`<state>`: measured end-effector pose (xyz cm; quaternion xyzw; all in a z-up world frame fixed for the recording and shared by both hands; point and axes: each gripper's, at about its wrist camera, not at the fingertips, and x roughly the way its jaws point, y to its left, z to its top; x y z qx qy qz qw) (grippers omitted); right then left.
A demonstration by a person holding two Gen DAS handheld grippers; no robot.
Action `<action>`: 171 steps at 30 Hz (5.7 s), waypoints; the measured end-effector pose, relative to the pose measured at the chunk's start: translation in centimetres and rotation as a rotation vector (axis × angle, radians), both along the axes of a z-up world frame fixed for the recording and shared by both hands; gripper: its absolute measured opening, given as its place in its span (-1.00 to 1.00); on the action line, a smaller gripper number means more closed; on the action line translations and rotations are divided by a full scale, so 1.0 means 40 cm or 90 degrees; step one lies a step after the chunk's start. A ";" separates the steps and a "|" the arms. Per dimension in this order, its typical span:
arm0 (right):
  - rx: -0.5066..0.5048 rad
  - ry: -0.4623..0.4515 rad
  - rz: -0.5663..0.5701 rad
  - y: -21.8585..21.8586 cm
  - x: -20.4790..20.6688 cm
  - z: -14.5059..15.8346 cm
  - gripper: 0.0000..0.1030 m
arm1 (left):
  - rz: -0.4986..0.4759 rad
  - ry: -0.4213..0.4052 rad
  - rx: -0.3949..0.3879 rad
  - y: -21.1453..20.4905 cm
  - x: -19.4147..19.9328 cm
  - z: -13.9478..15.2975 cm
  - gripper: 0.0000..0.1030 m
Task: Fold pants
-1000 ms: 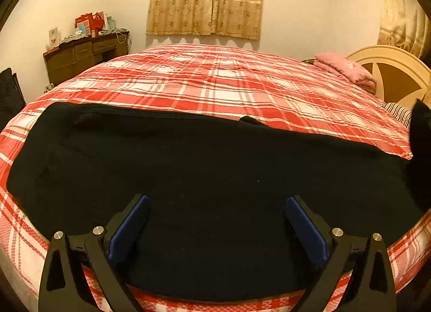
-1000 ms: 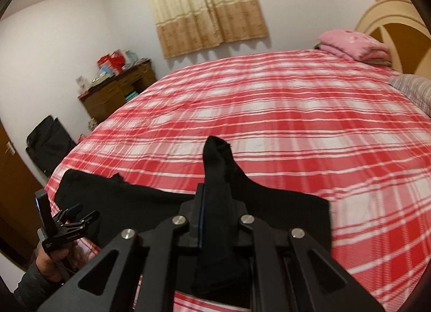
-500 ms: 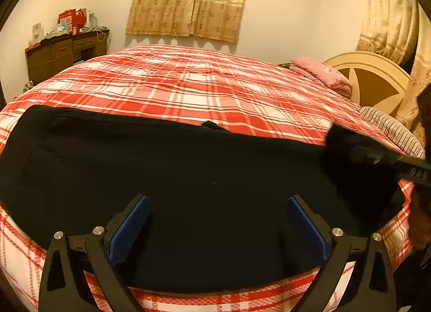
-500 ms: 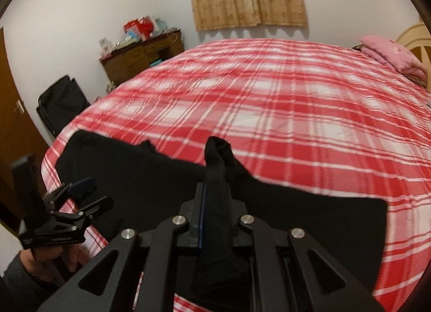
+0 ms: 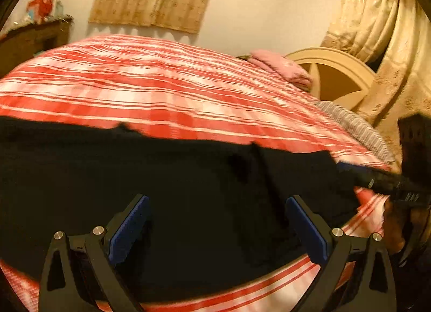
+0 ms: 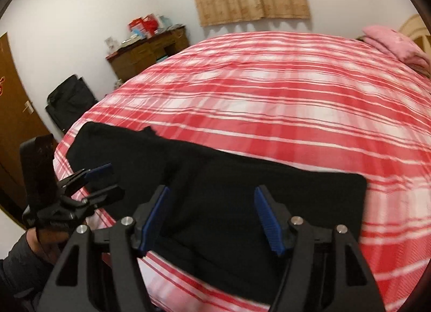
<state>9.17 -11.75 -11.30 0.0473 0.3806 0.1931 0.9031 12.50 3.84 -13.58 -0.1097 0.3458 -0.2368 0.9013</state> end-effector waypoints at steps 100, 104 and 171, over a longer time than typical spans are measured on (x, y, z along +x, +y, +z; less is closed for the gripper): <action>-0.105 0.022 -0.078 -0.080 -0.031 -0.136 0.66 | 0.076 0.021 0.097 -0.021 0.071 -0.007 0.13; -0.121 0.009 -0.090 -0.073 -0.042 -0.126 0.66 | 0.083 0.036 0.090 0.008 0.077 -0.029 0.24; -0.124 -0.086 -0.125 0.007 -0.045 -0.064 0.91 | 0.231 0.076 0.075 0.638 0.085 0.023 -0.62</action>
